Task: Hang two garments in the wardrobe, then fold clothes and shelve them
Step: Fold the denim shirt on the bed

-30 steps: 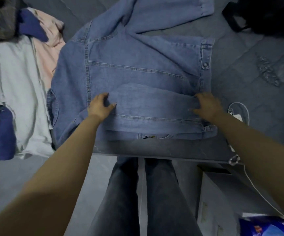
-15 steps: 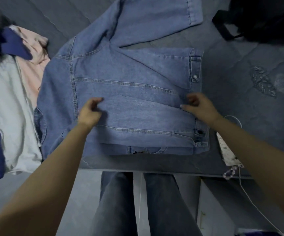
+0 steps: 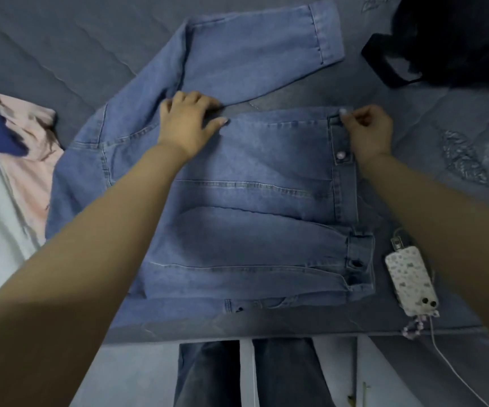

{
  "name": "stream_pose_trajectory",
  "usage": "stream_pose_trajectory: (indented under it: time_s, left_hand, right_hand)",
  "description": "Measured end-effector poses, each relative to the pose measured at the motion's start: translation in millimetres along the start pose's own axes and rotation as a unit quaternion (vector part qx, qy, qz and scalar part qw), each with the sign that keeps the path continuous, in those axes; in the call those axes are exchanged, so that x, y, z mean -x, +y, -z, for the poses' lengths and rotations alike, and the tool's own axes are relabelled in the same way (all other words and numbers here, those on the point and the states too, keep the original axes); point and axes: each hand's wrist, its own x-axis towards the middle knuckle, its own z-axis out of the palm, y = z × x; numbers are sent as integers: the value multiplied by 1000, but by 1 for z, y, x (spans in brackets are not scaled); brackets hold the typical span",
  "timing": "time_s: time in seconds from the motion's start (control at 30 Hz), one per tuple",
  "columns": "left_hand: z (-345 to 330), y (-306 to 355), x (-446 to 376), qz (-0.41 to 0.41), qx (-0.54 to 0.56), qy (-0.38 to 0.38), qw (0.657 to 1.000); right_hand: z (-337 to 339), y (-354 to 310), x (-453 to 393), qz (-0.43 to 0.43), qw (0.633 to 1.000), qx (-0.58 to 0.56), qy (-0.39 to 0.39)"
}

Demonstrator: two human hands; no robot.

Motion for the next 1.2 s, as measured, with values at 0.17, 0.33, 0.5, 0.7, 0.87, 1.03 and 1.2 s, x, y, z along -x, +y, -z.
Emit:
stream_pose_trajectory:
  time_s: [0.17, 0.33, 0.5, 0.7, 0.87, 1.03, 1.2]
  left_hand:
    - [-1, -30, -10, -9, -32, -78, 996]
    - [-1, -42, -18, 29, -13, -56, 998]
    - [5, -45, -27, 23, 11, -177, 984]
    - [6, -35, -27, 45, 83, -181, 979]
    - [11, -33, -33, -30, 28, -91, 995]
    - [-2, -28, -23, -13, 37, -40, 998]
    - [17, -29, -17, -52, 102, -64, 991]
  right_hand:
    - [-1, -2, -25, -79, 996, -34, 20]
    - [-15, -5, -37, -73, 995, 62, 10]
    - [-9, -17, -36, -137, 990, -37, -24]
    - [4, -20, -34, -179, 964, -175, -89]
    - [-8, -13, -32, -19, 1000, 0, 18]
    - [-10, -15, -33, 282, 888, 343, -118]
    - [-7, -30, -42, 345, 809, 436, -191]
